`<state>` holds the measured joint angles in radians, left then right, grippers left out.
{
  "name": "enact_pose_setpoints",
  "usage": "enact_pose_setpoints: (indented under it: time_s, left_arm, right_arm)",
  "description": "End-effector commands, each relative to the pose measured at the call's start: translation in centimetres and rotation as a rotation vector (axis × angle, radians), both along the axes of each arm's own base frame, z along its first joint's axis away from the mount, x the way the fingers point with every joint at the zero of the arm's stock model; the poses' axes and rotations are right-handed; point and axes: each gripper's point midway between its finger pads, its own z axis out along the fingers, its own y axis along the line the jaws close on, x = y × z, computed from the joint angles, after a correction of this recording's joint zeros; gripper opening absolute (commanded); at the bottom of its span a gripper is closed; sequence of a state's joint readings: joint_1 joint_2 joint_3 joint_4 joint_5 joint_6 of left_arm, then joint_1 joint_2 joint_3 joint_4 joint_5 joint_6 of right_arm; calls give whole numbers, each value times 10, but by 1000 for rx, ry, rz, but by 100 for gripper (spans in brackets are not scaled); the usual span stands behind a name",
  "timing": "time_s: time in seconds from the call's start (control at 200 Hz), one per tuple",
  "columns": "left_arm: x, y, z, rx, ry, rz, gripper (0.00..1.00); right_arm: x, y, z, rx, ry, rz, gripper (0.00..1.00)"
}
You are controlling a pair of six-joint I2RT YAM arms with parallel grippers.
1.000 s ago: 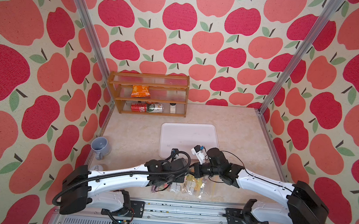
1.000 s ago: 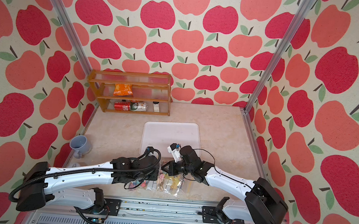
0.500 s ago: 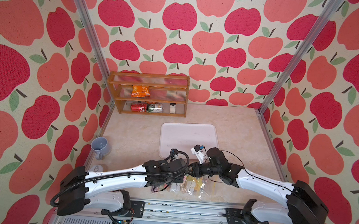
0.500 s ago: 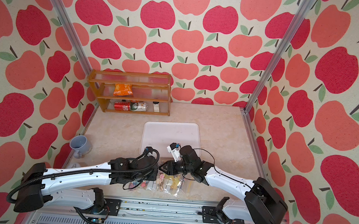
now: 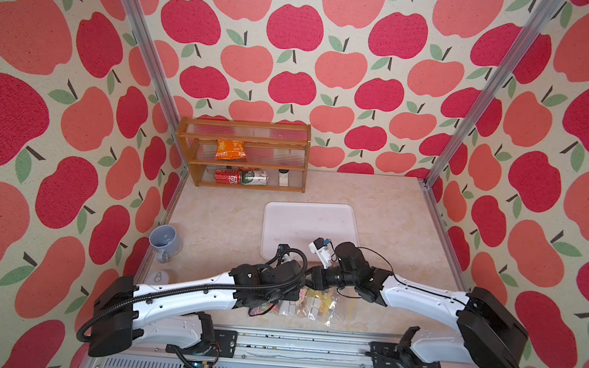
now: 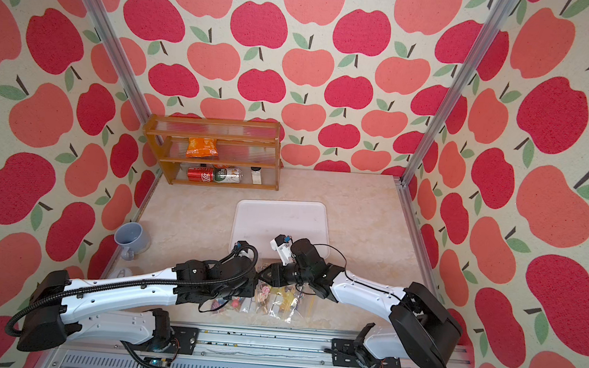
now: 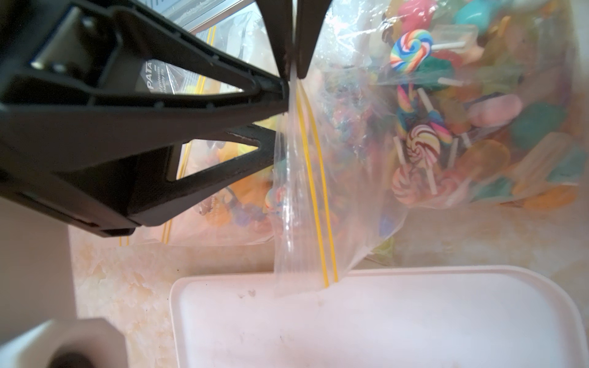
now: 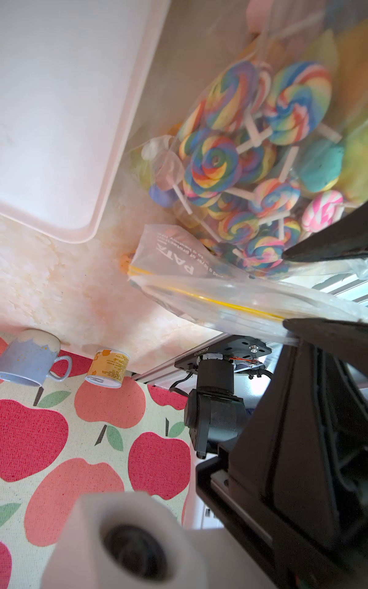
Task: Pour candies out of the ziploc bag
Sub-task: Open the ziploc bag at the center of the board.
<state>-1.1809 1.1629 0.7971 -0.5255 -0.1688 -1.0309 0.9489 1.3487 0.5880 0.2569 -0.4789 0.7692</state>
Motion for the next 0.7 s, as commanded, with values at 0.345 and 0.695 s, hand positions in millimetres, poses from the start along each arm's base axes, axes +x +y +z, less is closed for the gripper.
enact_pose_setpoints:
  time_s: [0.345,0.695]
  left_arm:
    - [2,4,3,-8,-25,11,0]
    - [5,21,2,7,-43,74,0]
  right_arm:
    - [-8,21,12,34,-1,55,0]
    - [-8,6,13,-23,-45,35,0]
